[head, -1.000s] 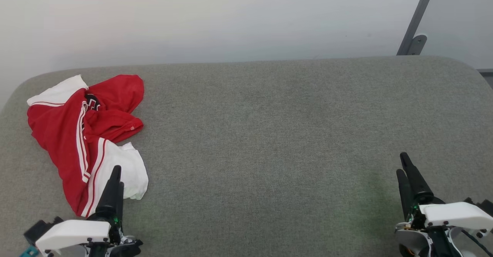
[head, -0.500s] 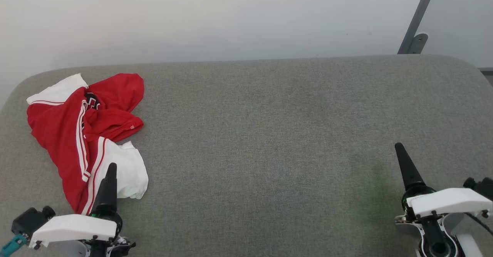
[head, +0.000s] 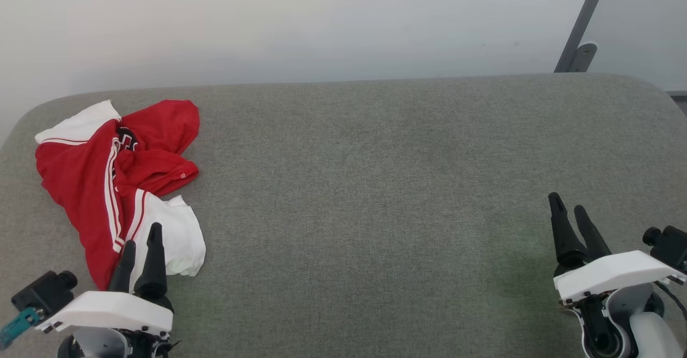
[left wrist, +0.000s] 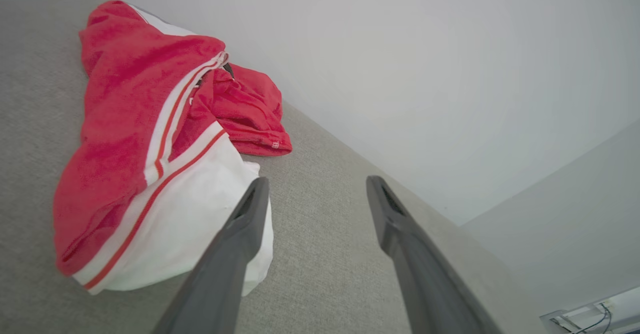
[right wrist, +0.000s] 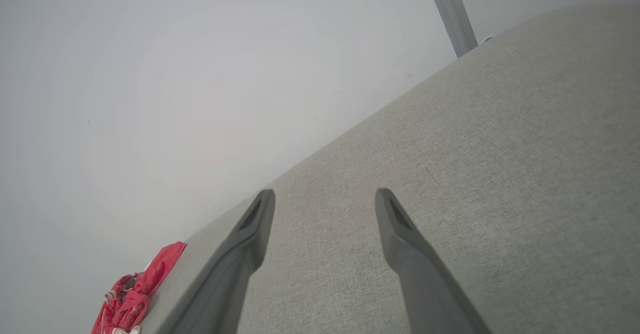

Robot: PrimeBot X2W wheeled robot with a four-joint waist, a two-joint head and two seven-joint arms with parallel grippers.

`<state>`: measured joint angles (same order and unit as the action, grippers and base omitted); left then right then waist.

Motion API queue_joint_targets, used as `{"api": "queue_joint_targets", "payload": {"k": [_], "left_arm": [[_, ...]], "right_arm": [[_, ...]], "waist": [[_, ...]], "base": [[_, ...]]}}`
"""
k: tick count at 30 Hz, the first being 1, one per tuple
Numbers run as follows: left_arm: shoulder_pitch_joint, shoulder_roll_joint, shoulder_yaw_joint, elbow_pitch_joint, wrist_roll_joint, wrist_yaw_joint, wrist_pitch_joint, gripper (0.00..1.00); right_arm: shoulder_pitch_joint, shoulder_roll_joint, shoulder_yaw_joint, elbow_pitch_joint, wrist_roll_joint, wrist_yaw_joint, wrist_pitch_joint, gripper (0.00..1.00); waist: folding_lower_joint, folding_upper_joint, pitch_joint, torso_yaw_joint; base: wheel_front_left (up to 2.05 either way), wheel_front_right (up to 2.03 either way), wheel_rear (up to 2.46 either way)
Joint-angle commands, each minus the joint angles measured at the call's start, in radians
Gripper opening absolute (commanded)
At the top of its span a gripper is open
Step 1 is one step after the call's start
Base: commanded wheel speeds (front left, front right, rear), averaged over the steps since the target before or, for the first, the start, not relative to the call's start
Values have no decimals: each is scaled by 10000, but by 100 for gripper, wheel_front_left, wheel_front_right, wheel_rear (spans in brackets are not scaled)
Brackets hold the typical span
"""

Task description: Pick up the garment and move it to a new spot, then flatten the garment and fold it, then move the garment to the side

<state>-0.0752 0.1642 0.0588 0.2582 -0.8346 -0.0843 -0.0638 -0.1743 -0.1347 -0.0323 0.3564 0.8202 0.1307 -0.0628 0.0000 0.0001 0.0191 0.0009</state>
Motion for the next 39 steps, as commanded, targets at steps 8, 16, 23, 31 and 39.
{"api": "queue_joint_targets", "payload": {"k": [8, 16, 23, 31, 39], "left_arm": [[-42, 350, -339, -129, 1362, 335, -298, 100], [55, 592, -657, -177, 2350, 600, -547, 100], [139, 695, -844, -215, 3031, 783, -744, 100], [319, 720, -961, -248, 3795, 939, -991, 100], [492, 594, -840, -184, 4269, 868, -1177, 100]], "right_arm": [[-303, 235, -524, -129, -1991, 0, -313, 100], [-360, 432, -664, -167, -3330, 0, -562, 100], [-351, 398, -495, -102, -4076, 0, -757, 100], [-363, 355, -459, -147, -4942, 0, -1001, 100], [-224, 377, -356, -219, -5322, 0, -1198, 100]], "waist": [[0, -1, 41, 14], [0, -1, 71, 20], [0, -1, 110, 2], [0, -1, 84, -46], [0, -1, 66, -60]], "base": [[0, 0, 0], [0, 0, 0], [0, 0, 0], [0, 0, 0], [0, 0, 0]]}}
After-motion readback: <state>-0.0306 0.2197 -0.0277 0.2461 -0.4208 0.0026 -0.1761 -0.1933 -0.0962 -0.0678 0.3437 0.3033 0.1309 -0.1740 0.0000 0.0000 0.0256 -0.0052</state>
